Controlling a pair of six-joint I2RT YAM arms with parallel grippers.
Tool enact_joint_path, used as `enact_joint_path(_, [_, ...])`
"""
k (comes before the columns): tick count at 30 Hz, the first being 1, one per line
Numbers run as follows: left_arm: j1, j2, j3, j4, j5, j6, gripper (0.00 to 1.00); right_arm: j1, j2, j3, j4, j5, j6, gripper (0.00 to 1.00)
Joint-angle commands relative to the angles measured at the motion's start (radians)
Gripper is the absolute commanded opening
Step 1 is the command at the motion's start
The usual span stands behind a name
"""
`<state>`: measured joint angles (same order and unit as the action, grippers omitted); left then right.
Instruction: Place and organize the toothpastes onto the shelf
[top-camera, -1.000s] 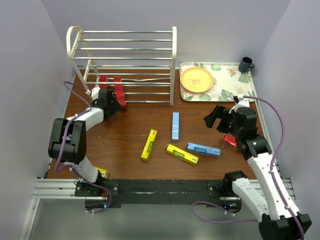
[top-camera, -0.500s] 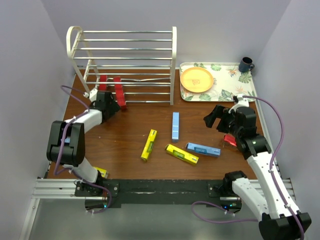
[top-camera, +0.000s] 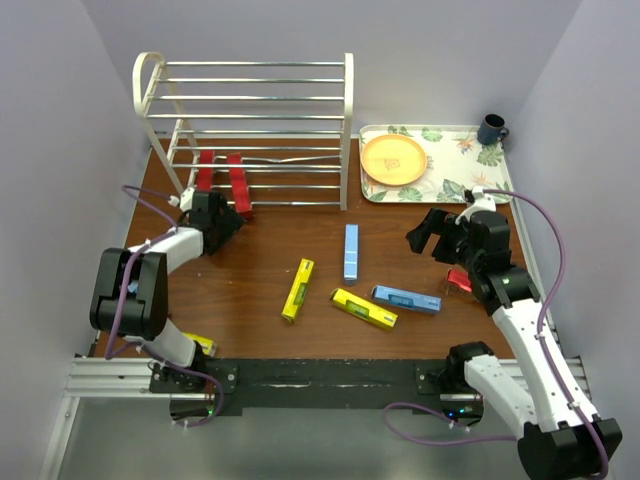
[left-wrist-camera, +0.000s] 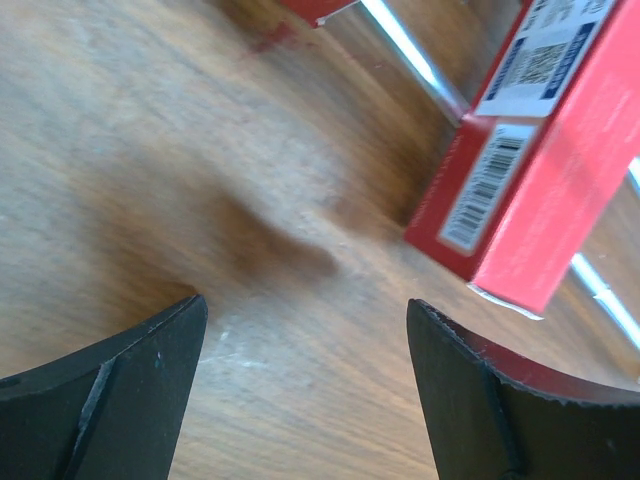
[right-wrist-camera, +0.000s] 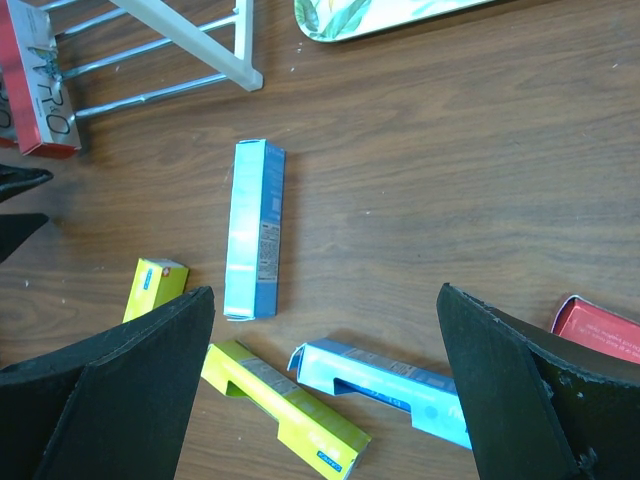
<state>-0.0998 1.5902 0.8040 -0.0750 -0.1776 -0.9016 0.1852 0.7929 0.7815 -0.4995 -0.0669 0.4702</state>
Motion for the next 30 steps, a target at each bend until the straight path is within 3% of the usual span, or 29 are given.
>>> enact_joint_path(1, [-0.009, 0.034, 0.049, 0.06, 0.026, -0.062, 0.86, 0.005, 0.003, 0.021, 0.042, -0.001, -0.01, 0.99])
enact_joint_path(30, [0.018, 0.063, 0.133, 0.032, -0.135, -0.099, 0.86, 0.005, 0.008, 0.032, 0.03, 0.016, -0.033, 0.99])
